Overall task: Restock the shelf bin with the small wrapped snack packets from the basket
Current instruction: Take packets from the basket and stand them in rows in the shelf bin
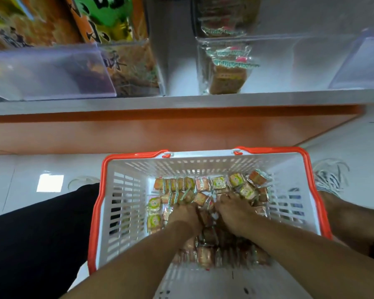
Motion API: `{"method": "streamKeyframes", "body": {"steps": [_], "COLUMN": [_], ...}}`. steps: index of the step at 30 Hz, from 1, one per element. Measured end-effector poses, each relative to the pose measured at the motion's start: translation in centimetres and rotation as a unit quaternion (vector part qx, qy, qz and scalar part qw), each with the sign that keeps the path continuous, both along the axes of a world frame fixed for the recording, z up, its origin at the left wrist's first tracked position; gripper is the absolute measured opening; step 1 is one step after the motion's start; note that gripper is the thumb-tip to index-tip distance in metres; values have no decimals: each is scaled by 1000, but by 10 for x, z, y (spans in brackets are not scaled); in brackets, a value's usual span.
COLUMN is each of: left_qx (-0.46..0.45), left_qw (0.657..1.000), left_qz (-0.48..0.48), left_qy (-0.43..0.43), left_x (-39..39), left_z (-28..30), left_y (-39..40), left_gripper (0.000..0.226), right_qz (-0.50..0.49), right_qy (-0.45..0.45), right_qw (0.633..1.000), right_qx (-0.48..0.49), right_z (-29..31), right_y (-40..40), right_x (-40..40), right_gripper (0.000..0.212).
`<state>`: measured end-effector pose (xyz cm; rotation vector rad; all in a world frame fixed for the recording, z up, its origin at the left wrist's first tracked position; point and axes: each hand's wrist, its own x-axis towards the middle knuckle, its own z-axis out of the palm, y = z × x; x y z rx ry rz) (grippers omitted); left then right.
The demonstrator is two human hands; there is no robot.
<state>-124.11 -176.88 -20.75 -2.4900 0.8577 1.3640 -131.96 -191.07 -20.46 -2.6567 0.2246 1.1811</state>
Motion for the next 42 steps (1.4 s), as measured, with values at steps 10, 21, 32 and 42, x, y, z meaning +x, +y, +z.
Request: {"method": "streamKeyframes", "body": {"steps": [10, 21, 32, 42], "left_qx": [-68, -229, -501, -567], "left_qw": [984, 840, 622, 636], "left_qz": [163, 372, 474, 450], "left_qy": [38, 322, 372, 268], "left_x": [12, 93, 109, 110], "left_z": [16, 230, 394, 373], "left_y": [5, -30, -35, -45], "left_gripper": [21, 47, 58, 22], "right_qz": [32, 100, 31, 84], "right_qy": [-4, -28, -633, -643], "right_qw": [999, 991, 773, 760], "right_qx": [-14, 87, 36, 44], "right_z": [47, 334, 417, 383], "right_y": [1, -36, -71, -70], "right_x": [14, 85, 84, 90], "right_gripper": [35, 30, 22, 32]}}
